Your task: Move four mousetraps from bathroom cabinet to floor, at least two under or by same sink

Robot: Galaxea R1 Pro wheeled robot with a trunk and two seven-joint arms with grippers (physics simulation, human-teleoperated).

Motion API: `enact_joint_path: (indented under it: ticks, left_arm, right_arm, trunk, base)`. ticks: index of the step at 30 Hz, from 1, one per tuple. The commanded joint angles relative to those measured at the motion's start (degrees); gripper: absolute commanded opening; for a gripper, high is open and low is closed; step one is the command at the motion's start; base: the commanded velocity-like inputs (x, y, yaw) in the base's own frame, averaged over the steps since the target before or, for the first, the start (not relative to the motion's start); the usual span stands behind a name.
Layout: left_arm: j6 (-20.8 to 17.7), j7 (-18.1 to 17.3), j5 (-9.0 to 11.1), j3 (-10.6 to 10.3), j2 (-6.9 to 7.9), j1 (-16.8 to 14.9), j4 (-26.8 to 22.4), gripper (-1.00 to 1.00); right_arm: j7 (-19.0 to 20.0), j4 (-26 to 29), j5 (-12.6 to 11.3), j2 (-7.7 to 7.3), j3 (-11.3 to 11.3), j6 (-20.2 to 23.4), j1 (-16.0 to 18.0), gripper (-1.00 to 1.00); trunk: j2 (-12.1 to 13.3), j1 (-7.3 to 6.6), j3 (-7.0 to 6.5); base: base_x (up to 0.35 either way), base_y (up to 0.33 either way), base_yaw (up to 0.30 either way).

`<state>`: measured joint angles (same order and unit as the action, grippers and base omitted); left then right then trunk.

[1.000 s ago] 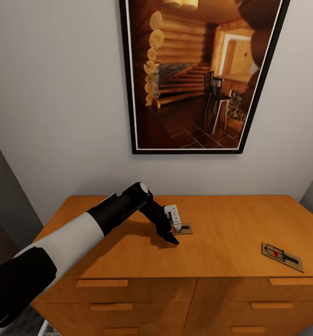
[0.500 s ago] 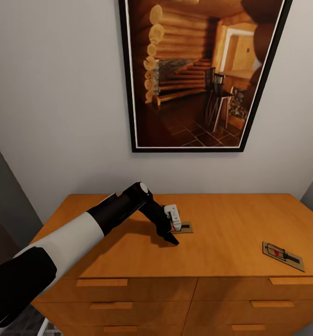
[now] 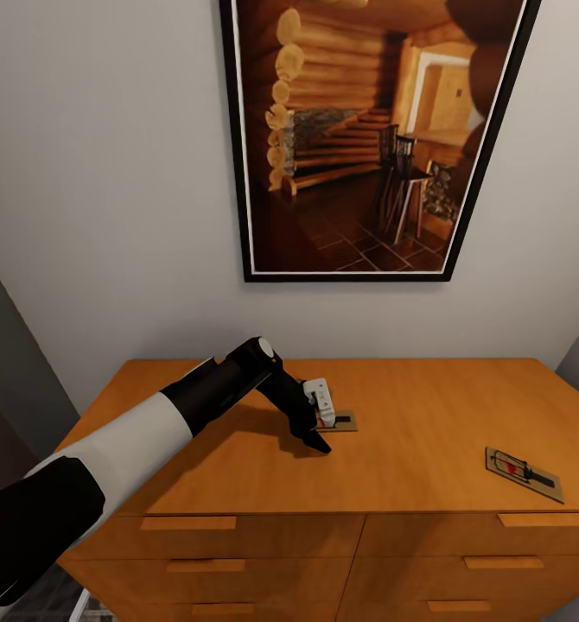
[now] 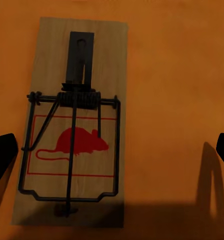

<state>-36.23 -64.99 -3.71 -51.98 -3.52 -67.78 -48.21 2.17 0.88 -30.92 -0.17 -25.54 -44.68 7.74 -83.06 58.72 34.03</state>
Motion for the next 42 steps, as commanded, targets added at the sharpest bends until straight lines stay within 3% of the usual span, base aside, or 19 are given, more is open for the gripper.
enact_joint_path:
  ticks: [1,29,30,42]
  left_arm:
    - [-0.56,-0.32,-0.62,-0.04,-0.03,0.02,1.43,1.00]
    - [-0.50,-0.28,-0.69,-0.05,-0.07,0.02,3.02,1.00]
    - [-0.50,-0.28,-0.69,-0.05,-0.08,0.02,3.03,-1.00]
    - [-0.50,-0.23,-0.69,-0.05,-0.09,0.02,3.06,-1.00]
  right_arm:
    - [0.38,0.00,-0.72,-0.01,-0.39,-0.15,0.01,-1.00]
    - [0.38,-0.02,-0.72,0.00,-0.39,-0.15,0.06,-1.00]
    - [0.38,-0.03,-0.72,-0.01,-0.40,-0.15,0.07,-1.00]
    - [0.38,0.00,-0.72,-0.01,-0.40,-0.15,0.03,-1.00]
  trunk:
    - [-0.02,0.00,0.07]
    - [-0.02,0.00,0.07]
    - [-0.02,0.00,0.07]
    - [-0.02,0.00,0.07]
  base:
    - [0.000,0.000,0.000]
    - [0.000,0.000,0.000]
    - [0.000,0.000,0.000]
    - [0.000,0.000,0.000]
